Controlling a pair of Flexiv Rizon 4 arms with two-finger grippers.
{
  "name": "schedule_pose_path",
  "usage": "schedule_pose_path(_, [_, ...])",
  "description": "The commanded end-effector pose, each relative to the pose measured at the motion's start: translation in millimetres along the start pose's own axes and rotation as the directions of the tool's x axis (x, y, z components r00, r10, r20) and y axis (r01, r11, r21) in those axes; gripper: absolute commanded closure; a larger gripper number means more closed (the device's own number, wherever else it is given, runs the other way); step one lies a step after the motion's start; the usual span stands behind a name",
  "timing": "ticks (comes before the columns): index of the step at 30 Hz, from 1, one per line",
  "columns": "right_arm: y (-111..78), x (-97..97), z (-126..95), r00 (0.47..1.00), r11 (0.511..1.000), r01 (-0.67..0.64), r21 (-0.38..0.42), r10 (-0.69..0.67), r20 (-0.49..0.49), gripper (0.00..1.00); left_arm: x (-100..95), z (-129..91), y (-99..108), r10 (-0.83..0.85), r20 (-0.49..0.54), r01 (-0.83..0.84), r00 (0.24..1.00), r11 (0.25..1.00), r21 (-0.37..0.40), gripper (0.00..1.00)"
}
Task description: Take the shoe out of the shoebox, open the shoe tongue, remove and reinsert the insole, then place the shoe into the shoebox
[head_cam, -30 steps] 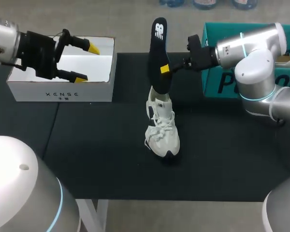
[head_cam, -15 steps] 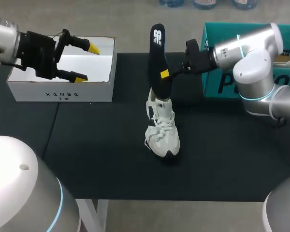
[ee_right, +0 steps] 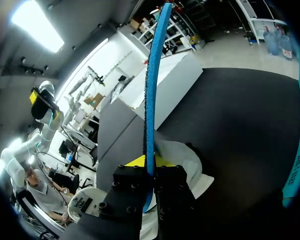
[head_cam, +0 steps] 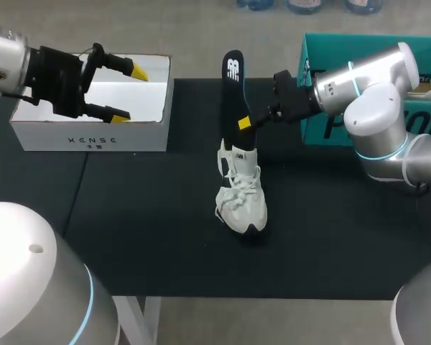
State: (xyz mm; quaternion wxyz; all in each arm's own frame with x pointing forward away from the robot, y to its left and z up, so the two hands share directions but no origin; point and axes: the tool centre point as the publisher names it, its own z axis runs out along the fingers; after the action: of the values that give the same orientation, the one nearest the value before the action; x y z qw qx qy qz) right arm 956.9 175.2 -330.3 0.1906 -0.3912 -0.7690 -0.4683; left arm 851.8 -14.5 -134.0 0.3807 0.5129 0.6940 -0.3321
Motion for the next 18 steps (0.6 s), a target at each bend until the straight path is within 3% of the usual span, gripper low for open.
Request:
schedule_pose_path(1, [-12.3,4.7,3,1.0,1.0,-0.009,0.0,0.009,0.011,1.0,-0.4,1,1,0.001,-0.001,-0.001,1.0,1.0,0.001,0.0])
schedule_pose_path(9, [-34.2,11.3,10,0.999,0.998,-0.054,0.018,0.053,0.011,1.0,-0.4,1,1,0.001,-0.001,-0.001,1.0,1.0,0.001,0.0])
schedule_pose_path(18, [-29.9,12.2,8,0.998,0.998,-0.059,0.019,0.059,0.022,1.0,-0.4,1,1,0.001,-0.001,-0.001,1.0,1.0,0.001,0.0])
